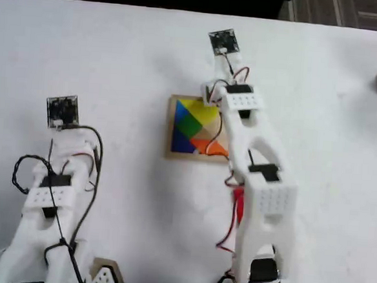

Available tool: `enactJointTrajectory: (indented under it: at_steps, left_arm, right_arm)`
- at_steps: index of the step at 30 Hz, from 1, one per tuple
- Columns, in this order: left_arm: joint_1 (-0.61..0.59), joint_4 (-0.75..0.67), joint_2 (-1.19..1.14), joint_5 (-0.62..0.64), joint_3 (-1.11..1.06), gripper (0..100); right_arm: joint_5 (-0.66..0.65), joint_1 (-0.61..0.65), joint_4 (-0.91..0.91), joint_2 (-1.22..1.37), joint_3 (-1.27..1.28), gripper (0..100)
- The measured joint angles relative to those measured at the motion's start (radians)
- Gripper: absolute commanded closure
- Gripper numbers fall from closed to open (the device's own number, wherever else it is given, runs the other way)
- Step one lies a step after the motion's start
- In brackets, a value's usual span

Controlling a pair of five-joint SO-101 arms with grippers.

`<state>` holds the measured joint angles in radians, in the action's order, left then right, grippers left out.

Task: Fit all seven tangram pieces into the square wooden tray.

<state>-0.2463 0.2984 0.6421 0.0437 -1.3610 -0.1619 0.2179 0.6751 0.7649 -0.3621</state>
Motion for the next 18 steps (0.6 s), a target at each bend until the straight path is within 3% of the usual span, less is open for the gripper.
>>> enactJointTrajectory:
  at_steps: [10, 18]
  left_arm:
    - [0.000, 0.000, 0.000, -0.002, 0.000, 98]
    - [0.000, 0.000, 0.000, -0.002, 0.000, 98]
  right_arm:
    - [0.003, -0.012, 0.470, 0.362, -0.680, 98.1]
    - [0.005, -0.021, 0.916, 0.483, -0.990, 98.1]
